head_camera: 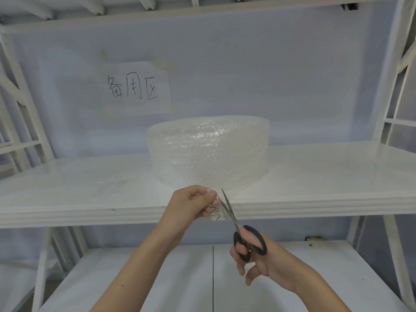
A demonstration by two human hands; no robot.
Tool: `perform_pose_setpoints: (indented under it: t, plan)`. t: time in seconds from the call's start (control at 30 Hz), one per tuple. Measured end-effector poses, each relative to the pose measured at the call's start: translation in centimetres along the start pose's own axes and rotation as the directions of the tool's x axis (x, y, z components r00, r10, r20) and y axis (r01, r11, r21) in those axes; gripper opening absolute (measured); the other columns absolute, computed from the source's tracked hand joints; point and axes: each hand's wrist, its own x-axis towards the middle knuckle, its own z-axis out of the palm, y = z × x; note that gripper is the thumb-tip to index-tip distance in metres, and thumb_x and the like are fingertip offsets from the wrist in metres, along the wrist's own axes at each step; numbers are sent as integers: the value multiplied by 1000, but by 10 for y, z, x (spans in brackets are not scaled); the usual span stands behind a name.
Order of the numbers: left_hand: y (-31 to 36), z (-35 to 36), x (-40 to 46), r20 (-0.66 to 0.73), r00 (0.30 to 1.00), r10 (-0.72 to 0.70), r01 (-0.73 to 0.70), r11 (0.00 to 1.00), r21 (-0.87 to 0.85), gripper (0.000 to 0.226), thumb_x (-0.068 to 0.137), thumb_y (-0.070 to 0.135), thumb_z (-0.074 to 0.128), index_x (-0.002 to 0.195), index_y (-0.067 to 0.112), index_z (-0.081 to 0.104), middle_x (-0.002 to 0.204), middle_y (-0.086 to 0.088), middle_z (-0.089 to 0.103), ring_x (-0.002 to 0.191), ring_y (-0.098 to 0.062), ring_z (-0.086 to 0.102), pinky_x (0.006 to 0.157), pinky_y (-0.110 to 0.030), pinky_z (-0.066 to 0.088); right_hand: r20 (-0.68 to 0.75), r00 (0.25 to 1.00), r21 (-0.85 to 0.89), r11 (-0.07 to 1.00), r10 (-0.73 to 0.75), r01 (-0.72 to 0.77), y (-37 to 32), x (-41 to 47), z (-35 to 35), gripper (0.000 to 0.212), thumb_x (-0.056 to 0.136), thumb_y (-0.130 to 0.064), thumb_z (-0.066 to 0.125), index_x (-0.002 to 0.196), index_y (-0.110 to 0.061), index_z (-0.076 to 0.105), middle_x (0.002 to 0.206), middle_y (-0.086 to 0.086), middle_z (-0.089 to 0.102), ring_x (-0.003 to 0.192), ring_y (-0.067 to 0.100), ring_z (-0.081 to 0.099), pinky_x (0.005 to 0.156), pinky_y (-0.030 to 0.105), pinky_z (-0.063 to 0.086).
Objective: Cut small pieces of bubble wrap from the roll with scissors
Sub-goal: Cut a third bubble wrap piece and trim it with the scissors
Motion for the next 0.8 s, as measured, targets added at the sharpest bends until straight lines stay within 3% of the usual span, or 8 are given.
perform_pose_setpoints:
  t: [0.37, 0.53, 0.67, 0.8]
  plan:
    - [1, 1, -2, -31, 999, 11, -13, 999, -52, 9, 89, 13, 70, 81, 9, 71, 73, -2, 74, 58, -6, 60, 59, -15, 50, 2, 998, 54, 996, -66, 66, -24, 30, 6, 41, 83, -49, 62, 73, -13, 45, 69, 2, 52, 58, 21, 51, 60, 34, 55]
    - [-2, -1, -3, -20, 1000, 12, -12, 1000, -23, 9, 89, 13, 70, 81, 9, 69, 76, -7, 74, 59, -5, 63, 61, -17, 51, -62, 990, 7, 992, -126, 126, -16, 32, 8, 35, 85, -38, 62, 57, -16, 57, 70, 8, 52, 56, 18, 53, 57, 30, 55]
    - [-3, 0, -6, 54, 998, 34, -37, 997, 68, 9, 89, 13, 69, 84, 6, 71, 74, -5, 74, 63, -8, 63, 64, -19, 52, -55, 992, 59, 991, -113, 116, -19, 32, 9, 38, 84, -41, 61, 65, -11, 47, 69, 7, 50, 55, 21, 53, 54, 33, 55]
    - [-1, 1, -10, 109, 992, 65, -78, 990, 117, 13, 90, 13, 68, 88, 1, 70, 69, -2, 72, 62, -8, 61, 66, -21, 52, -41, 991, 27, 992, -126, 127, -31, 34, 12, 41, 78, -51, 64, 68, -13, 55, 67, 3, 49, 53, 20, 53, 53, 33, 55]
